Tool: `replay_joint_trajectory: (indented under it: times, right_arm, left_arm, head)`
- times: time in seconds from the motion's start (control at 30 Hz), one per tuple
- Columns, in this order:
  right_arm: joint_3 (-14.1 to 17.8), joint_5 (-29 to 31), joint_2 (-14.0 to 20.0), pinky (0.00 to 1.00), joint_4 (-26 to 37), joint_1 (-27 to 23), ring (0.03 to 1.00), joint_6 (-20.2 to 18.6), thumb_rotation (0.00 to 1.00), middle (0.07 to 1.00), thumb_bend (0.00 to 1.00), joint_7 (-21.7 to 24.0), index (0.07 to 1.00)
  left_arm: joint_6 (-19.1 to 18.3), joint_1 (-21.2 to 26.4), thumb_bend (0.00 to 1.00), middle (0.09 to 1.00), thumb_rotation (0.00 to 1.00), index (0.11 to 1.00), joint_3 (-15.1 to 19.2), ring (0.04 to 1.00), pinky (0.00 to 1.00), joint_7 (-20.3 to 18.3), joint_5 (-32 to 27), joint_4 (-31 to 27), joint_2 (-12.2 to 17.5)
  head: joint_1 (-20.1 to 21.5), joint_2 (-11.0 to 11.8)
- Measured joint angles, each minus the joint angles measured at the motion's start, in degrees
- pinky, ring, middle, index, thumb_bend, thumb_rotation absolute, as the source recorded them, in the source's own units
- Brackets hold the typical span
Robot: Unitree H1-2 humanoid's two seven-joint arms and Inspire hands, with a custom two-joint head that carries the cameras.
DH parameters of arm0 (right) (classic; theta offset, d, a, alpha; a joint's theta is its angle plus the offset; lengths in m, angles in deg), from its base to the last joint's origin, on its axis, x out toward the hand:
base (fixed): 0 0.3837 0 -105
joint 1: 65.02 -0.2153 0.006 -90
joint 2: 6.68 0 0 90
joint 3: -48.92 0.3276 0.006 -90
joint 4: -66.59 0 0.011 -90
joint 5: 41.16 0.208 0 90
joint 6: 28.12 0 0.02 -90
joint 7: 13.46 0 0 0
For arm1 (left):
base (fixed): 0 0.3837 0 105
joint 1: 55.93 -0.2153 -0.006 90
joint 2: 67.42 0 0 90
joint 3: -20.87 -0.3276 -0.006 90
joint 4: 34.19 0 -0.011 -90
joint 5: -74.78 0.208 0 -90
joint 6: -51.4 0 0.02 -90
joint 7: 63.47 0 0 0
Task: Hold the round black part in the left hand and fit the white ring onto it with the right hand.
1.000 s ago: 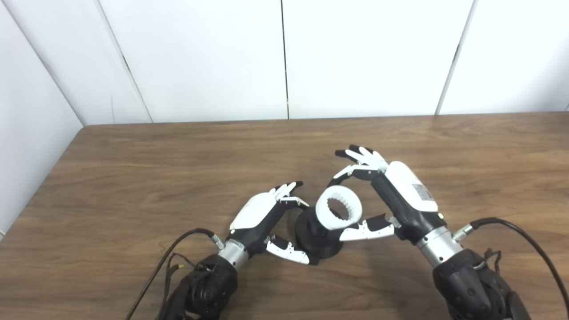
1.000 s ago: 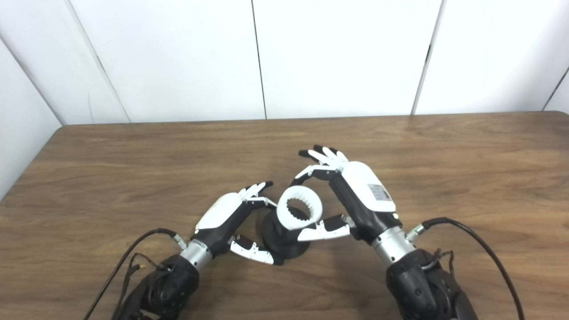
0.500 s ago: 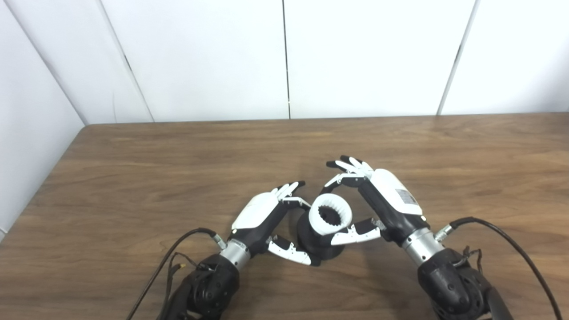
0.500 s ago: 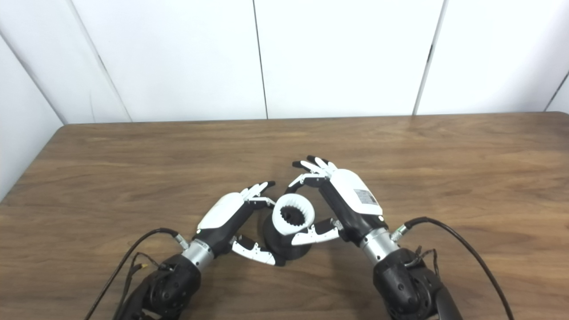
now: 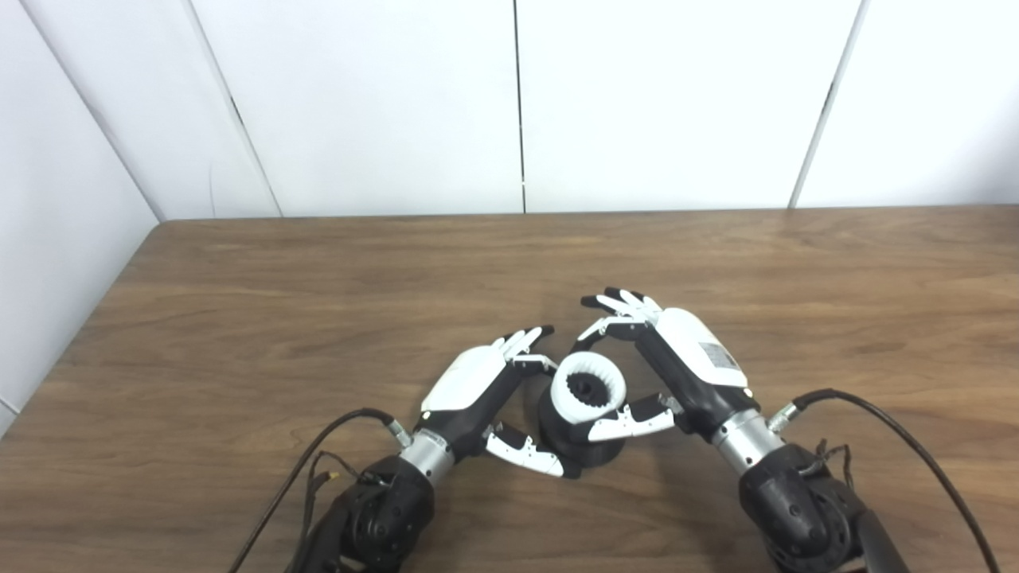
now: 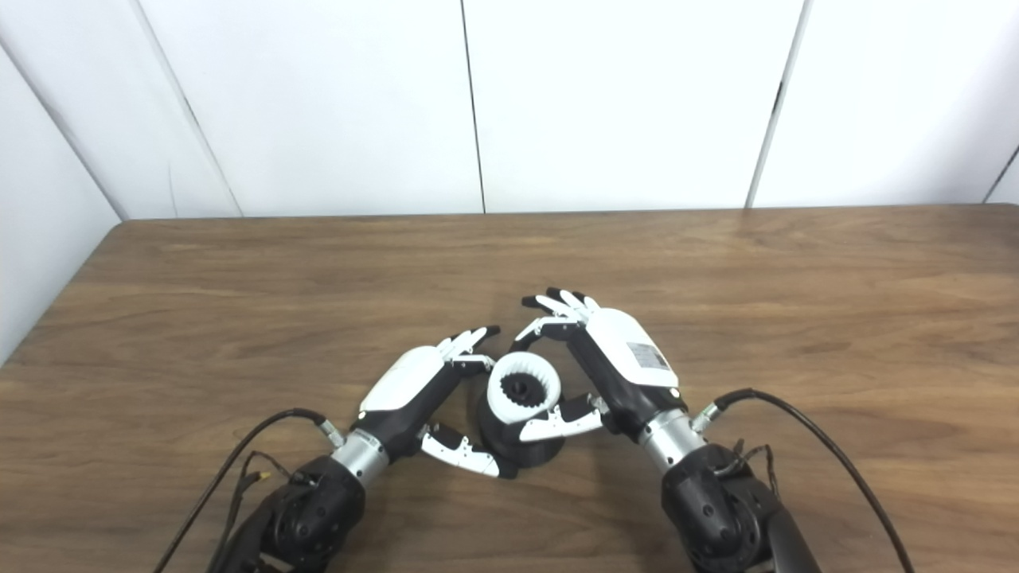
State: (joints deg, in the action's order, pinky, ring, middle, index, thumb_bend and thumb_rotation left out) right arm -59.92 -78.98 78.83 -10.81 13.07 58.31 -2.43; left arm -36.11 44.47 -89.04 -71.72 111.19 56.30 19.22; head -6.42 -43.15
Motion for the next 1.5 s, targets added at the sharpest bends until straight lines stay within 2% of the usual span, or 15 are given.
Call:
replay_joint_trajectory:
  times: [0.53, 0.63, 0.83, 1.0, 1.3, 1.4, 1.5]
  right_arm:
    - [-1.4, -0.6, -0.4, 1.0, -0.4, -0.7, 0.965, -0.1, 0.33, 0.906, 0.81, 0.7, 0.606]
    - [-1.9, -0.9, -0.2, 1.0, -0.4, -0.9, 0.976, -0.4, 0.38, 0.925, 0.82, 2.4, 0.652]
    - [-2.1, -1.7, 0.7, 0.99, 0.7, -0.9, 0.992, -2.5, 0.39, 0.957, 0.89, 6.1, 0.779]
    - [-1.9, -2.3, 1.5, 0.99, 1.4, -1.0, 0.997, -3.8, 0.41, 0.982, 0.94, 7.3, 0.888]
    - [-1.5, -2.4, 2.6, 1.0, 1.6, -1.0, 1.0, -4.4, 0.4, 1.0, 0.97, 7.8, 0.962]
    - [-1.6, -2.4, 2.6, 1.0, 2.0, -1.0, 1.0, -4.9, 0.43, 1.0, 1.0, 8.9, 0.993]
    - [-1.5, -2.9, 3.2, 1.0, 3.2, -1.1, 1.0, -7.2, 0.43, 1.0, 1.0, 11.7, 1.0]
  left_arm:
    - [0.0, -0.1, 1.0, 1.0, 0.41, 0.622, -0.1, 1.0, 1.0, 0.3, 0.2, -0.1, 0.0]
    - [-0.5, -0.1, 1.0, 1.0, 0.4, 0.616, -0.1, 1.0, 1.0, -0.1, 0.0, -0.4, -0.1]
    - [-1.2, -0.1, 0.98, 1.0, 0.38, 0.611, -0.1, 1.0, 1.0, -1.0, -0.3, -0.9, -0.1]
    - [-1.2, -0.1, 0.97, 1.0, 0.39, 0.617, 0.0, 1.0, 1.0, -1.2, -0.3, -1.0, -0.1]
    - [-1.4, -0.1, 0.97, 1.0, 0.37, 0.622, 0.3, 1.0, 1.0, -2.1, -0.4, -1.4, 0.0]
    - [-1.4, -0.1, 0.97, 1.0, 0.39, 0.624, 0.3, 1.0, 1.0, -2.1, -0.4, -1.4, 0.0]
    - [-1.6, -0.1, 0.97, 1.0, 0.37, 0.623, 0.4, 1.0, 1.0, -2.4, -0.4, -1.6, 0.0]
  head:
    - [-0.3, -0.4]
    - [-0.1, -0.6]
    - [0.1, -0.6]
    - [0.1, -0.6]
    - [0.3, -0.6]
    - [0.5, -0.6]
    - [0.8, -0.7]
